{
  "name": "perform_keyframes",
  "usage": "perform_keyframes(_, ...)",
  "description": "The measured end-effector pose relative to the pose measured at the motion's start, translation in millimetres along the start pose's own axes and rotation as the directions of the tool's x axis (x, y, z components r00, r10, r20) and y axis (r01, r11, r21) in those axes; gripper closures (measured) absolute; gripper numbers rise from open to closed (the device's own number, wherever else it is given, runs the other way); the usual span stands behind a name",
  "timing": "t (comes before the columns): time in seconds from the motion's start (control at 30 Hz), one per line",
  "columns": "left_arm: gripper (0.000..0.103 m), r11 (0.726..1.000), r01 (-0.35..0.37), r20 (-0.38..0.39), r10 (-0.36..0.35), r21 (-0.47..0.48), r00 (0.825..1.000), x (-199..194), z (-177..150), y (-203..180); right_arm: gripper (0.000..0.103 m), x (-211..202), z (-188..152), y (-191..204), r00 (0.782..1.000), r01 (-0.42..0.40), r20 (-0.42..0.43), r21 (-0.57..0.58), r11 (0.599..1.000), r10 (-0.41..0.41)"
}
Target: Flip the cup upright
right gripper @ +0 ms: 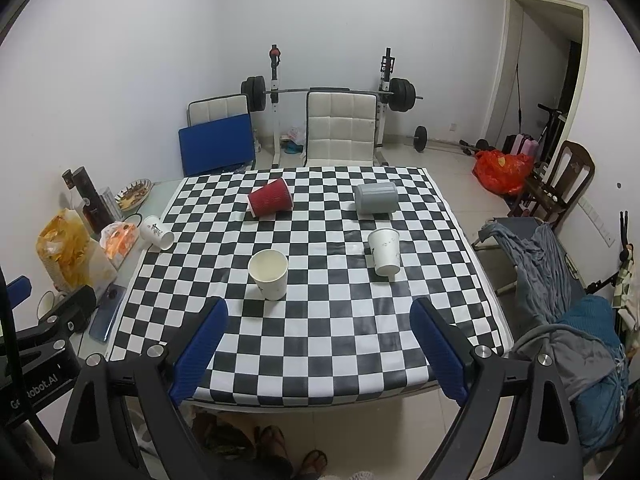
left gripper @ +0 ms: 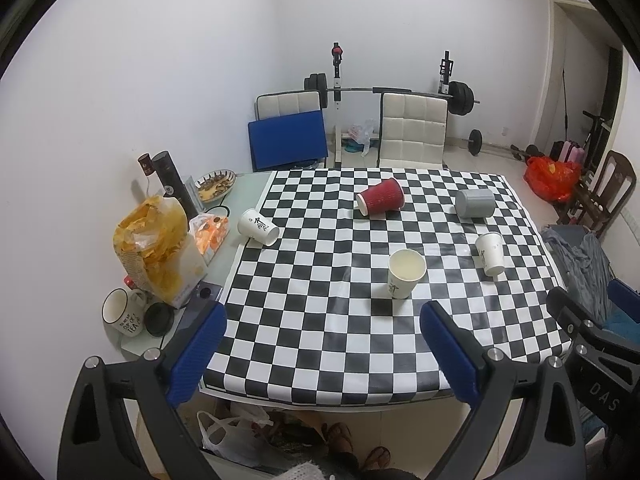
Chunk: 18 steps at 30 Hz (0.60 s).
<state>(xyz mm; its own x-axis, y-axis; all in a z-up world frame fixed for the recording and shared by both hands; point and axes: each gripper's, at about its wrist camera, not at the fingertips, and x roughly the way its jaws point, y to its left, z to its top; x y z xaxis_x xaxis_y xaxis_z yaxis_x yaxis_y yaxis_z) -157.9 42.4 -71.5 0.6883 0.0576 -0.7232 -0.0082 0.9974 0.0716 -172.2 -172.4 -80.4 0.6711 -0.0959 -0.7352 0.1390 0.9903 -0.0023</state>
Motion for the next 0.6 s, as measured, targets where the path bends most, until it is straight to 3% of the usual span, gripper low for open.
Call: perform_keyframes(0.6, 0.004, 1.0, 0.005, 0.001, -0.005, 0.002, 1.0, -0.1, -0.6, 2.3, 0.008, -0.9, 0.6, 1.5, 1.0, -0.003, 0.0, -0.002, 1.0, 0.003)
